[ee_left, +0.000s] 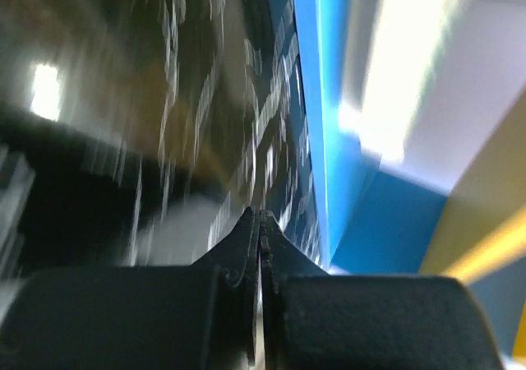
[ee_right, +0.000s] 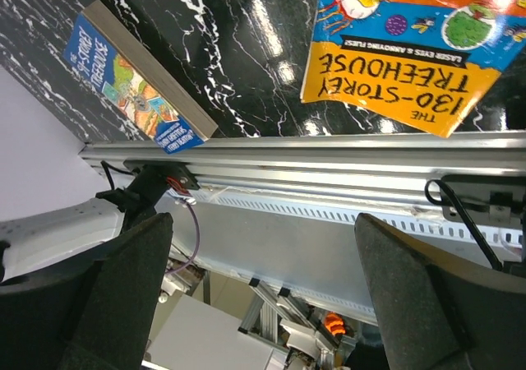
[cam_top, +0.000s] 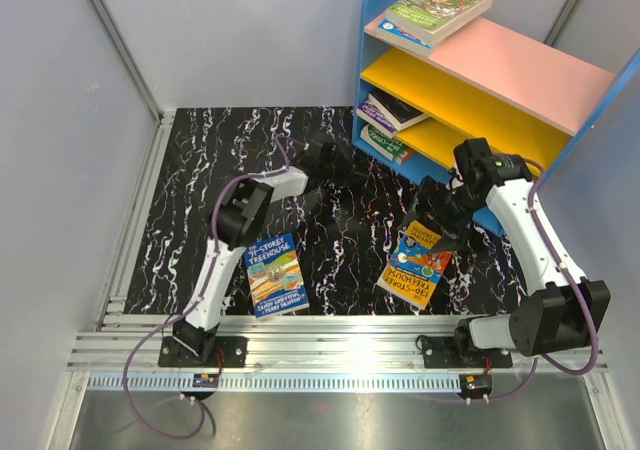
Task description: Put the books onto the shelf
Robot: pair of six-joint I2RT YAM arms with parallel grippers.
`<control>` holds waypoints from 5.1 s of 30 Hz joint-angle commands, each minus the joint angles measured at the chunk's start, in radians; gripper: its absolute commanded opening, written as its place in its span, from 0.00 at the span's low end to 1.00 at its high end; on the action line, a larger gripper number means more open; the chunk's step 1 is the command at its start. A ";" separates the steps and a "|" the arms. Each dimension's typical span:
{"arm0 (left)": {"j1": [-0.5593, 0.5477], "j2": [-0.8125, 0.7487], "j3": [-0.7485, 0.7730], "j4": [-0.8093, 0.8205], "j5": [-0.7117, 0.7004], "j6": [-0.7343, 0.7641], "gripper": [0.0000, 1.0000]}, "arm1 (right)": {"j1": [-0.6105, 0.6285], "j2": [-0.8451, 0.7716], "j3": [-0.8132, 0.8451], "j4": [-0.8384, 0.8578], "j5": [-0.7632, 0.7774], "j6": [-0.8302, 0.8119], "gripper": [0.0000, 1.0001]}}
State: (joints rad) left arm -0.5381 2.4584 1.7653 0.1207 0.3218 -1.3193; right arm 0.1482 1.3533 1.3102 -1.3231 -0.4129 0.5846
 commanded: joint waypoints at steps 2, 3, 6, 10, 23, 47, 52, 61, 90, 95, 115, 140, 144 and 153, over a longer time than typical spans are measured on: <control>0.046 -0.350 -0.201 0.039 0.054 0.165 0.00 | -0.004 -0.022 -0.064 0.119 -0.108 -0.025 1.00; 0.052 -0.436 -0.225 -0.010 0.048 0.207 0.00 | -0.004 -0.022 -0.080 0.171 -0.162 -0.017 1.00; 0.070 -0.617 -0.328 -0.269 -0.063 0.400 0.22 | 0.011 -0.008 -0.169 0.290 -0.269 0.012 1.00; 0.111 -0.858 -0.551 -0.514 -0.226 0.526 0.77 | 0.125 0.050 -0.227 0.481 -0.306 0.070 1.00; 0.250 -1.328 -1.051 -0.846 -0.395 0.479 0.99 | 0.458 0.578 -0.149 0.937 -0.340 0.215 1.00; 0.090 -1.179 -1.305 -0.406 -0.185 0.342 0.99 | 0.692 0.793 -0.149 1.308 -0.365 0.393 0.63; 0.090 -1.288 -1.310 -0.420 -0.188 0.330 0.99 | 0.695 0.687 -0.192 1.283 -0.330 0.400 0.22; 0.096 -1.464 -1.241 -0.568 -0.196 0.388 0.99 | 0.694 0.475 -0.216 1.178 -0.230 0.409 0.00; 0.282 -1.481 -1.389 0.571 0.796 0.138 0.49 | 0.627 0.046 0.098 0.650 -0.052 0.236 0.00; 0.279 -1.503 -1.333 0.599 0.821 0.062 0.00 | 0.596 0.037 0.109 0.645 -0.037 0.244 0.00; 0.276 -1.310 -1.222 1.333 0.418 -0.629 0.00 | 0.504 -0.074 0.293 0.416 0.143 0.220 1.00; 0.095 -1.154 -1.159 1.380 0.341 -0.606 0.00 | 0.504 -0.151 0.257 0.558 0.111 0.316 0.11; 0.095 -1.258 -1.098 1.041 0.427 -0.407 0.01 | 0.490 -0.146 0.409 0.367 0.213 0.246 0.00; 0.099 -1.380 -0.822 0.059 0.414 0.178 0.25 | 0.136 0.163 1.198 -0.176 0.168 -0.043 0.00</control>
State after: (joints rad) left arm -0.4915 1.1179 0.9581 0.4820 0.6758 -1.4082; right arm 0.4820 1.4857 2.2078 -1.2472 -0.4629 0.7048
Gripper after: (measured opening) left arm 0.298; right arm 0.321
